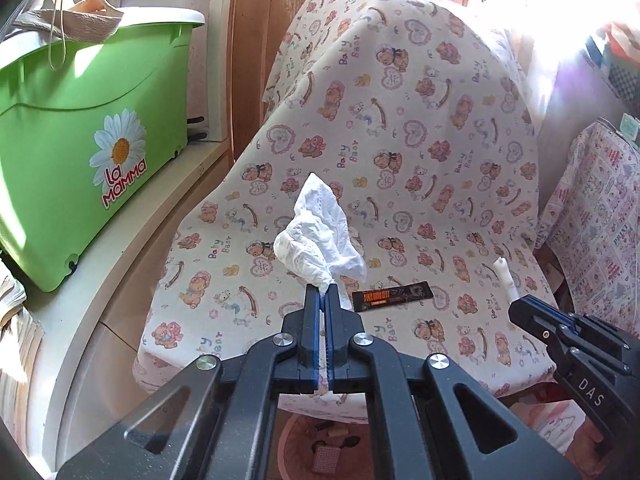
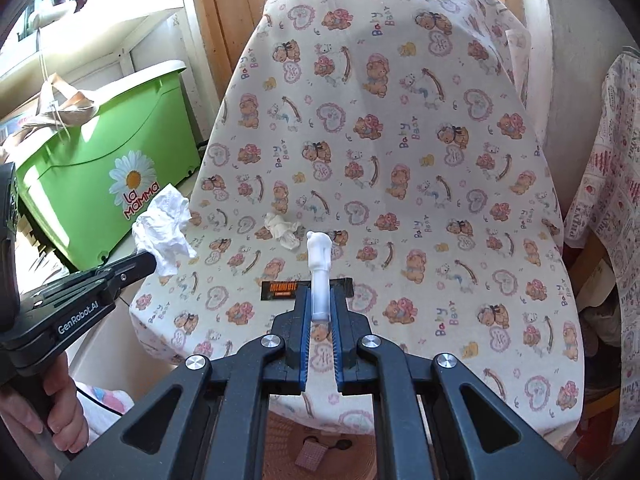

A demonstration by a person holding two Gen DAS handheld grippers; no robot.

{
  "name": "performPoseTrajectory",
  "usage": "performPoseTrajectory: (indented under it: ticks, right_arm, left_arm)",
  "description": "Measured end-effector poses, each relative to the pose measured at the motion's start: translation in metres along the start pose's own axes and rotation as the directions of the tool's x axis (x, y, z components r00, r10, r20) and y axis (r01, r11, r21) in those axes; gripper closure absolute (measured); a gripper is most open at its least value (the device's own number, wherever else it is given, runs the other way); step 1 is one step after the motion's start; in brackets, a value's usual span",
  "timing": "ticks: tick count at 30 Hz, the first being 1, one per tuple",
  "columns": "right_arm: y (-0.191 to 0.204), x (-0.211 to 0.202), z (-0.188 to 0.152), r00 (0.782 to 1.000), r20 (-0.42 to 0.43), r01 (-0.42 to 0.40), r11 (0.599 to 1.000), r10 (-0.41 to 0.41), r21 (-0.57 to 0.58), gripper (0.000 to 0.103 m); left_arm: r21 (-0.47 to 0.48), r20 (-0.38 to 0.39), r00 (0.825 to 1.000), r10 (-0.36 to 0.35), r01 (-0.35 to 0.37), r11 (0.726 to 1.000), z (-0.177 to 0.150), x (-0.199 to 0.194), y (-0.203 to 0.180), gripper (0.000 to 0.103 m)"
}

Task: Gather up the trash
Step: 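Carry the tissue and white item in both tools down over the wastebasket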

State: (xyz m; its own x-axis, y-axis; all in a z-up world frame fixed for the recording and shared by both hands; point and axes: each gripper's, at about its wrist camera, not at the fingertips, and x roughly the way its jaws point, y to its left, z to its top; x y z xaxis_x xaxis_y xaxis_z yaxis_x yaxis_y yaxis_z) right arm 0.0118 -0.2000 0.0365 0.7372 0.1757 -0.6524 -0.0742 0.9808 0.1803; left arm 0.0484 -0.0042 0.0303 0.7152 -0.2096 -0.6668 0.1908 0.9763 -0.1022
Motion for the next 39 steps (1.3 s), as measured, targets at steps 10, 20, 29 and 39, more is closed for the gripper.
performPoseTrajectory:
  ticks: [10, 20, 29, 39]
  right_arm:
    - [0.008, -0.022, -0.047, 0.999, -0.047, 0.022, 0.999, -0.024, -0.039, 0.092]
    - [-0.005, -0.027, -0.071, 0.99, -0.135, -0.031, 0.998, 0.037, 0.046, 0.093]
    - [0.005, -0.021, -0.089, 0.976, -0.207, -0.05, 0.997, 0.062, 0.061, 0.093]
    - [0.009, 0.011, -0.109, 0.941, -0.332, -0.057, 0.997, 0.073, 0.058, 0.093]
  left_arm:
    - [0.048, -0.085, 0.995, -0.059, 0.063, 0.997, -0.046, -0.009, -0.023, 0.101]
    - [0.065, -0.122, 0.986, -0.111, 0.119, 0.991, -0.058, -0.019, -0.021, 0.101]
    - [0.084, -0.299, 0.944, -0.138, 0.17, 0.982, -0.093, -0.004, -0.029, 0.101]
    - [0.088, -0.545, 0.838, -0.019, 0.08, 0.993, -0.132, 0.051, -0.026, 0.101]
